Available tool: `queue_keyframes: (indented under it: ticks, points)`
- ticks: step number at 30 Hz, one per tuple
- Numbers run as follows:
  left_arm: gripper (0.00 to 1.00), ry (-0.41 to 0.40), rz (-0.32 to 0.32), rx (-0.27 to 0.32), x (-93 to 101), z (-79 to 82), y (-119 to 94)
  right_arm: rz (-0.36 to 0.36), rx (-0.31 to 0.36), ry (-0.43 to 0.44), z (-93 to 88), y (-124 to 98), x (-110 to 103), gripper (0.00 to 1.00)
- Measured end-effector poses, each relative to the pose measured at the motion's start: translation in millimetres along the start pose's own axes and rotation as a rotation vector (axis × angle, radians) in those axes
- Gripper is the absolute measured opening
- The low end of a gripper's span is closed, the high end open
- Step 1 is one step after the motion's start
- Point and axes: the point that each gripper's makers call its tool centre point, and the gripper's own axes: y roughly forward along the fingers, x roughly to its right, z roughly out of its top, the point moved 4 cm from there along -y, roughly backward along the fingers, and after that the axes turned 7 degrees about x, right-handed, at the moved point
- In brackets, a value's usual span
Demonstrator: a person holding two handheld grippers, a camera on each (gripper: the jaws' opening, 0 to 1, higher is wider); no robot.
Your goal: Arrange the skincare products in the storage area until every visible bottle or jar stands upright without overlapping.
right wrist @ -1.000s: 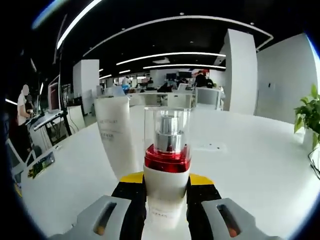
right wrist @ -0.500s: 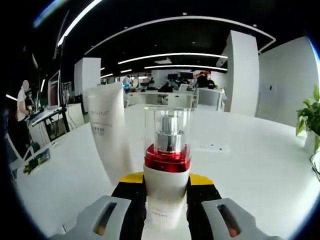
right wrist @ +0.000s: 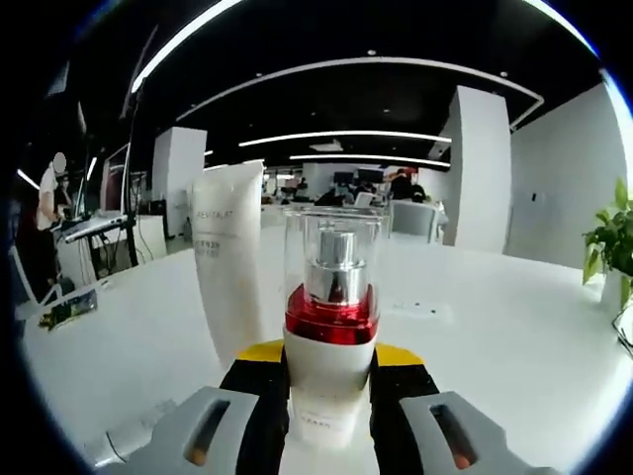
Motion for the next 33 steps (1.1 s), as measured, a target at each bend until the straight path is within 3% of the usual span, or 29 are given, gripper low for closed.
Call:
queue_keyframes:
  ticks: [7, 8, 11, 14, 22, 24, 26, 30, 33]
  points:
    - [0.31, -0.003, -0.003, -0.009, 0.0, -1.2, 0, 0.021, -0.008, 0.020, 1.4, 2, -1, 0.28]
    - [0.31, -0.003, -0.006, -0.010, 0.4, -1.5, 0, 0.066, -0.028, 0.043, 2.5, 2, -4, 0.30]
    - [0.31, 0.000, -0.013, -0.014, 1.8, -1.9, 1, 0.107, -0.033, 0.009, 4.9, 0, -5, 0.40]
    - [0.30, -0.001, -0.016, -0.014, 2.4, -1.7, 1, 0.146, -0.060, -0.023, 5.1, -8, -4, 0.38]
    - [0.26, 0.001, -0.027, -0.023, 4.3, -3.0, 1, 0.371, -0.118, 0.027, 4.4, -23, 6, 0.37]
    - [0.26, 0.002, -0.027, -0.020, 4.3, -2.6, 1, 0.414, -0.130, -0.029, 9.2, -22, 11, 0.38]
    - [0.26, -0.001, -0.028, -0.021, 4.1, -2.7, 0, 0.468, -0.136, -0.004, 13.8, -20, 11, 0.40]
    - [0.26, 0.001, -0.033, -0.025, 4.8, -3.5, 1, 0.586, -0.193, -0.034, 14.8, -17, 2, 0.36]
    - [0.25, -0.001, -0.033, -0.027, 4.8, -3.7, 1, 0.592, -0.204, -0.057, 13.0, -12, 1, 0.34]
